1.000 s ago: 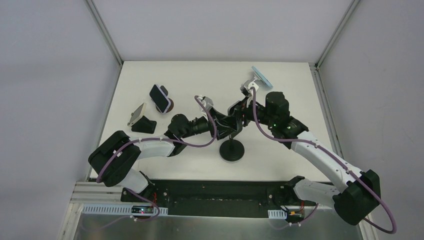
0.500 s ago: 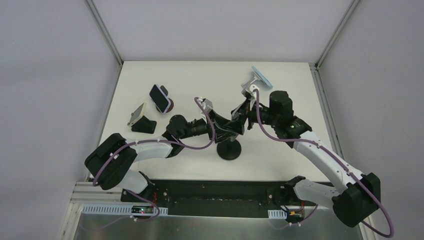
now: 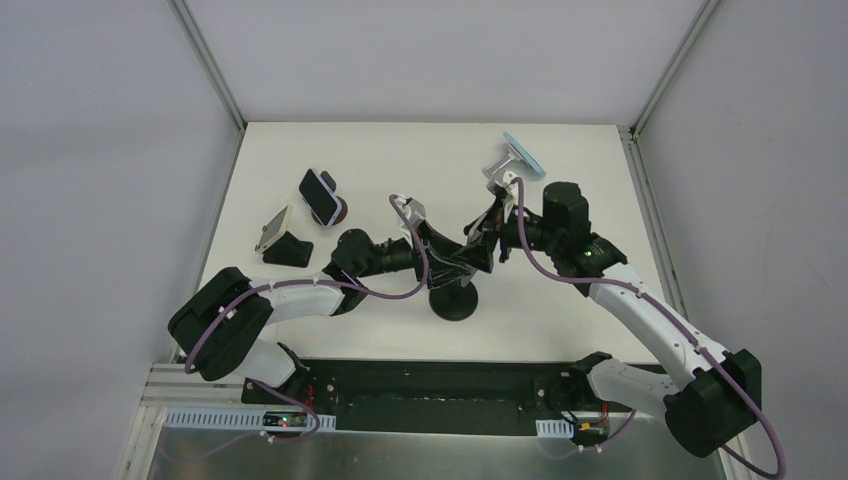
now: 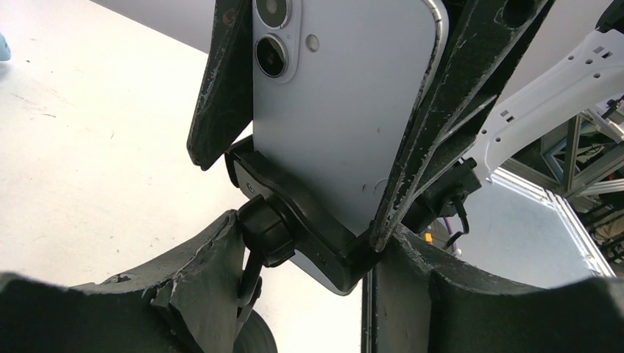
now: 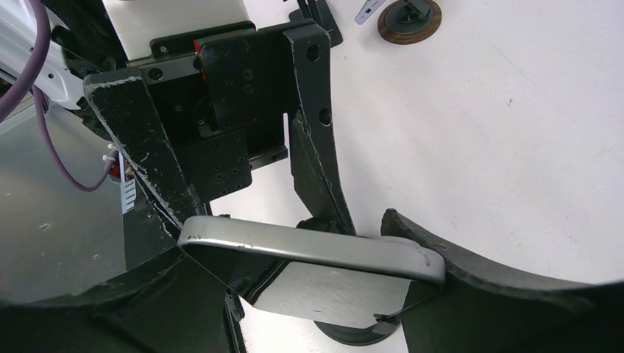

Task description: Remove the phone from the phone stand

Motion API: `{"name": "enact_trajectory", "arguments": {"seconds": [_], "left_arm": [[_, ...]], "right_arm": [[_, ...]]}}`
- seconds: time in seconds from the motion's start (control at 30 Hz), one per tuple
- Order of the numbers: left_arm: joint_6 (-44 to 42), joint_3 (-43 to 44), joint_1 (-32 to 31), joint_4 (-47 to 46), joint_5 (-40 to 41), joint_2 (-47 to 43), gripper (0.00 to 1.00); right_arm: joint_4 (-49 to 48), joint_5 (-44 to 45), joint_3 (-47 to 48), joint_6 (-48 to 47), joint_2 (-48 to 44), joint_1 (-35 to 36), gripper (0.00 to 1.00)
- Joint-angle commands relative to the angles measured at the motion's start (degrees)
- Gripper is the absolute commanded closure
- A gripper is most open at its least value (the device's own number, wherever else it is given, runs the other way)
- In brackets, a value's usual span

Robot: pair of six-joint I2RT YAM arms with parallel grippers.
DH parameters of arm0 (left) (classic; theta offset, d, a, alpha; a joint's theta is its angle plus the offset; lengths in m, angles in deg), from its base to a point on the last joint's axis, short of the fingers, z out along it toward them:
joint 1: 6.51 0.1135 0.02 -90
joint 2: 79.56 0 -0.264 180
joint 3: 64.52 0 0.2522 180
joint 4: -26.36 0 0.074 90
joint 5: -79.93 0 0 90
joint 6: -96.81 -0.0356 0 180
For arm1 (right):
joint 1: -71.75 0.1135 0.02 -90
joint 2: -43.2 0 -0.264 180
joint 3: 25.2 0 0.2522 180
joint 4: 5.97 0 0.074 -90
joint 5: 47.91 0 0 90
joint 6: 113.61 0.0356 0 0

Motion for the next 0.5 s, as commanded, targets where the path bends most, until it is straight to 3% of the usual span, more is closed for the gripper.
{"name": "enact_trajectory", "arguments": {"seconds": [0.0,0.17,0.2,0.23,0.27,0.3,0.47], "left_arm": [[2.84,1.27,0.59,-5.58,-9.44,-3.81,0.69],[0.94,1.21,0.60,-2.08,-9.34,-5.23,0.66],[0.83,1.07,0.59,-1.85,-9.30,-5.46,0.62],[0.66,0.89,0.59,-1.75,-9.27,-5.80,0.48],[0.45,0.77,0.60,-1.48,-9.32,-6.20,0.23],[0.23,0.63,0.59,-1.23,-9.30,-6.60,0.09],[-0.04,0.48,0.66,-0.26,-9.85,-7.73,0.05]], "right_arm": [[-4.89,5.18,-1.22,-2.85,-1.28,-4.03,1.00],[-4.09,2.65,-0.95,-2.90,-1.33,-4.06,1.00],[-3.44,1.75,-0.56,-3.15,-1.28,-4.01,1.00],[-2.68,0.96,-0.20,-3.41,-1.17,-4.05,1.00],[-2.03,0.38,0.15,-3.55,-1.04,-3.99,1.00],[-1.67,-0.01,0.38,-3.65,-1.06,-4.05,1.00],[0.18,-1.49,0.65,-4.79,-1.27,-4.07,1.00]]}}
